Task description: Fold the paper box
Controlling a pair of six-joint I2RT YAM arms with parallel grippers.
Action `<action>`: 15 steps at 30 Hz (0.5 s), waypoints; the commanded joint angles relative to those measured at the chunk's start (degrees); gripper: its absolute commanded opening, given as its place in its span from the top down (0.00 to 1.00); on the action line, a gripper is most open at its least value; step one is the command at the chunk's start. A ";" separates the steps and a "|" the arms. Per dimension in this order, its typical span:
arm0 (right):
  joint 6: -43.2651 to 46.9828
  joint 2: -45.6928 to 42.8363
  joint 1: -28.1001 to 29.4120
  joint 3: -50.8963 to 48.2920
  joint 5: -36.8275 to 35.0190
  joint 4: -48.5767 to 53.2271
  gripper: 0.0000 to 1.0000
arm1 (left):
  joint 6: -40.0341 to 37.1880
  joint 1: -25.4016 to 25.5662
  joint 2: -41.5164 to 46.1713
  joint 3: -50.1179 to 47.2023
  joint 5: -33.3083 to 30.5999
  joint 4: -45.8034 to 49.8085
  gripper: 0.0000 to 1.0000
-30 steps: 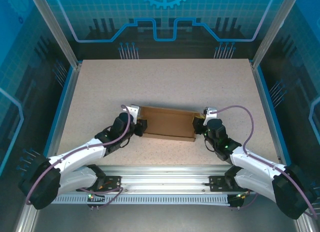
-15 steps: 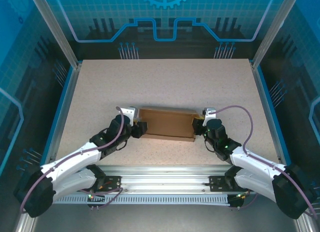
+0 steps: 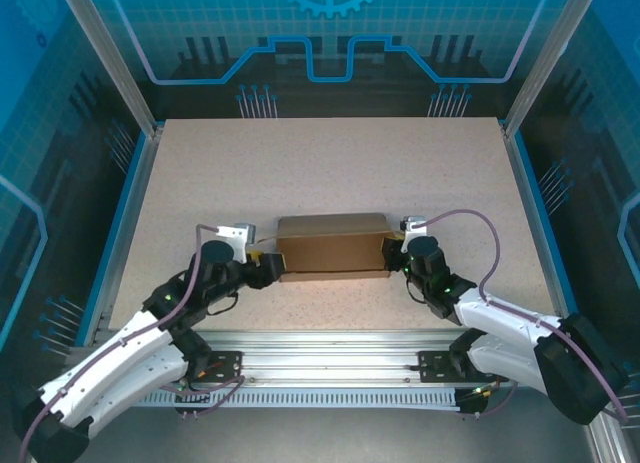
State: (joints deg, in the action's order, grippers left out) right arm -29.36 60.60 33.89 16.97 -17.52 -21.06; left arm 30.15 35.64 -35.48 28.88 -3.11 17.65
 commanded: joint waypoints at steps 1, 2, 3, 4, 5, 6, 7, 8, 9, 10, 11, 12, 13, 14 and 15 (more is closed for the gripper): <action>-0.08 2.09 1.14 0.43 0.03 2.71 0.84 | 2.34 0.27 1.90 5.66 2.19 3.53 0.35; -0.08 2.38 1.18 0.49 0.02 2.61 0.84 | 2.49 0.30 1.87 6.78 2.35 3.44 0.35; 0.00 2.70 1.22 0.50 0.03 2.54 0.84 | 2.44 0.23 1.60 8.09 2.28 3.52 0.35; 0.08 2.97 1.27 0.43 -0.05 2.57 0.84 | 2.21 0.07 1.06 9.51 2.45 3.44 0.35; 0.08 3.13 1.26 0.48 -0.02 2.65 0.84 | 1.96 -0.03 0.45 10.56 2.58 3.37 0.35; 0.10 3.17 1.26 0.47 0.15 2.90 0.84 | 1.70 -0.11 -0.30 11.57 2.91 3.10 0.35; 0.26 3.16 1.27 0.44 0.44 3.19 0.83 | 1.45 -0.38 -1.35 12.84 2.94 3.04 0.35; 0.33 3.19 1.22 0.58 0.68 3.79 0.83 | 1.24 -0.67 -2.44 13.81 2.80 3.22 0.35; 0.32 3.05 1.26 0.61 1.07 4.31 0.82 | 1.18 -1.35 -3.99 14.99 2.87 3.79 0.35; 0.44 2.72 1.26 0.63 1.61 4.87 0.81 | 1.03 -2.21 -5.90 16.27 3.78 4.23 0.35; 0.45 2.34 1.27 0.68 2.09 5.23 0.80 | 1.06 -3.12 -7.70 17.07 4.92 4.45 0.35; 0.53 1.63 1.31 0.69 2.81 7.02 0.78 | 1.46 -4.11 -9.85 17.78 6.49 4.38 0.35; 0.66 0.63 1.22 0.76 3.66 8.23 0.75 | 1.81 -5.13 -11.89 18.13 8.48 3.81 0.35; 0.79 -0.39 1.24 0.83 4.31 9.45 0.73 | 2.05 -5.60 -13.57 18.22 9.92 2.94 0.35; 0.96 -1.79 1.27 0.86 4.93 11.06 0.70 | 2.26 -5.66 -15.27 18.32 11.02 1.97 0.35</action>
State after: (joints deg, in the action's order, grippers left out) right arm -28.95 61.78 34.24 17.08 -14.79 -14.35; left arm 31.59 30.94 -47.20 46.28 2.48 19.49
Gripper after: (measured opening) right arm 0.287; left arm 0.654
